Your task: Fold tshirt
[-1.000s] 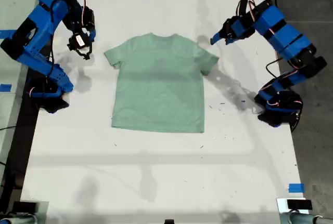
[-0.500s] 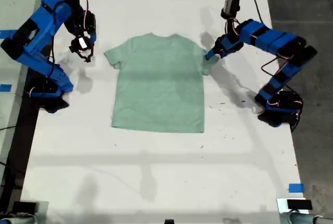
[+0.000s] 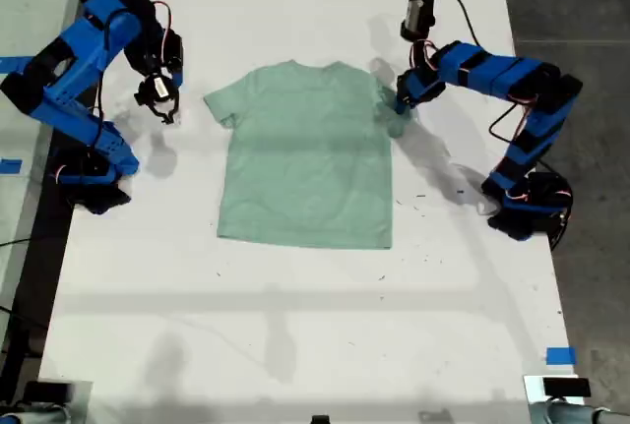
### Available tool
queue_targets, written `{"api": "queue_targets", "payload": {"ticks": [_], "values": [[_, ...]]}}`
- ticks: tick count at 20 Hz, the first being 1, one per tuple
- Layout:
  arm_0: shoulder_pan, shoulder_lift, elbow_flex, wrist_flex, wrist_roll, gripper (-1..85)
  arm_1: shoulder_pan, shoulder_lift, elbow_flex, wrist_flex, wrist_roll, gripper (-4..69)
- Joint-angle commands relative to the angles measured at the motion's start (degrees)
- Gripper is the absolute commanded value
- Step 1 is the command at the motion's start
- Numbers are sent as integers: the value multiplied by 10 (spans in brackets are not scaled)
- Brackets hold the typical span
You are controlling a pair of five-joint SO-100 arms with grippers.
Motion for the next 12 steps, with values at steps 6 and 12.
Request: {"api": "queue_targets", "payload": {"ticks": [6,12], "values": [[13,22,6,-12,-9,6,3,62,-32,75,0,-4],[15,22,6,-19,-10,5,-20,108,-99,150,19,-4]]}}
